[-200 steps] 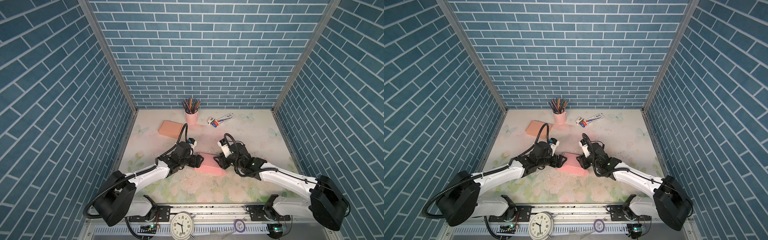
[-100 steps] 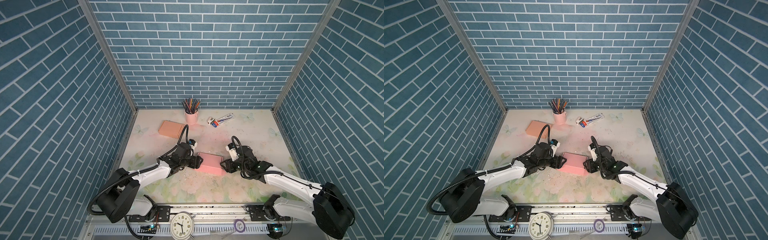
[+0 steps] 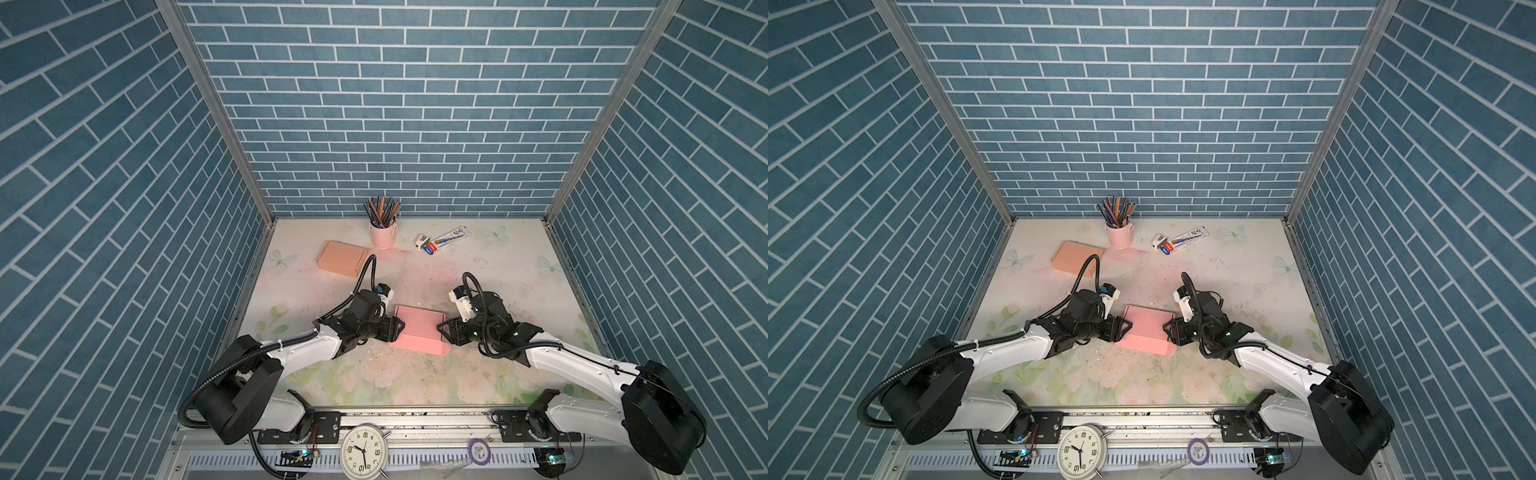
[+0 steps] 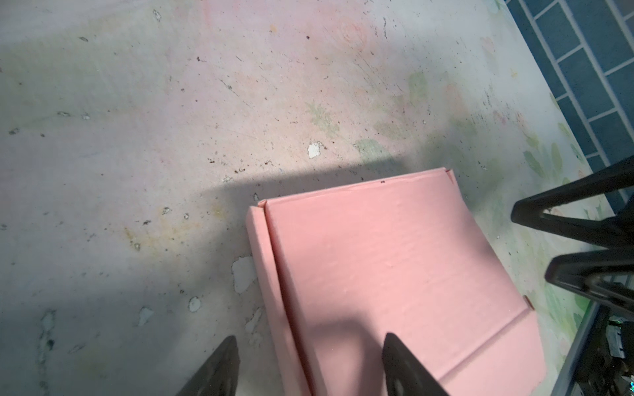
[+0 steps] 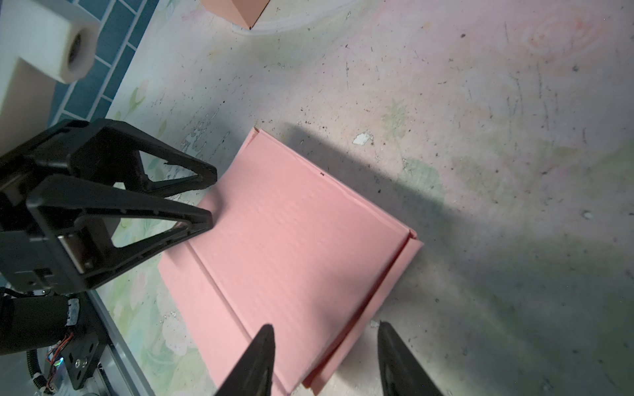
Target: Fold the paper box
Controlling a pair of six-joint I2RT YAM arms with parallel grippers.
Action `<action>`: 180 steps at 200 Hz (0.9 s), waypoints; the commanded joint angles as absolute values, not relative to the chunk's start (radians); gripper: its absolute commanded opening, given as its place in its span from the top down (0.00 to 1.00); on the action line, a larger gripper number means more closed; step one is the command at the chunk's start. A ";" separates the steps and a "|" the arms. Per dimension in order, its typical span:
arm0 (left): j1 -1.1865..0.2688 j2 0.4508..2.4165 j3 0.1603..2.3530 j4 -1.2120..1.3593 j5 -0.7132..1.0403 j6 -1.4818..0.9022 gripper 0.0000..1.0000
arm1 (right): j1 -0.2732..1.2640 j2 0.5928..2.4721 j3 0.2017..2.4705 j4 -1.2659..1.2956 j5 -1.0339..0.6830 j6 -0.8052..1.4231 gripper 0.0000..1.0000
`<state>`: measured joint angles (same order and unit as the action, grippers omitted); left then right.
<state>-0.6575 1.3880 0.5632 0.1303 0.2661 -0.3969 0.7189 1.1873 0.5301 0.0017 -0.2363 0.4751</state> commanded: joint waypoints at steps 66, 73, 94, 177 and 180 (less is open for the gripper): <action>-0.651 1.413 0.520 0.177 0.281 -0.414 0.37 | 0.716 1.246 0.514 -0.003 -0.189 0.471 0.52; -0.652 1.413 0.519 0.178 0.280 -0.414 0.37 | 0.717 1.250 0.514 -0.002 -0.186 0.472 0.52; -0.651 1.414 0.519 0.178 0.280 -0.414 0.38 | 0.716 1.266 0.516 -0.001 -0.179 0.468 0.53; -0.651 1.408 0.503 0.189 0.279 -0.423 0.46 | 0.717 1.325 0.540 0.010 -0.193 0.448 0.57; -0.652 1.408 0.502 0.189 0.279 -0.422 0.47 | 0.717 1.327 0.540 0.013 -0.195 0.448 0.57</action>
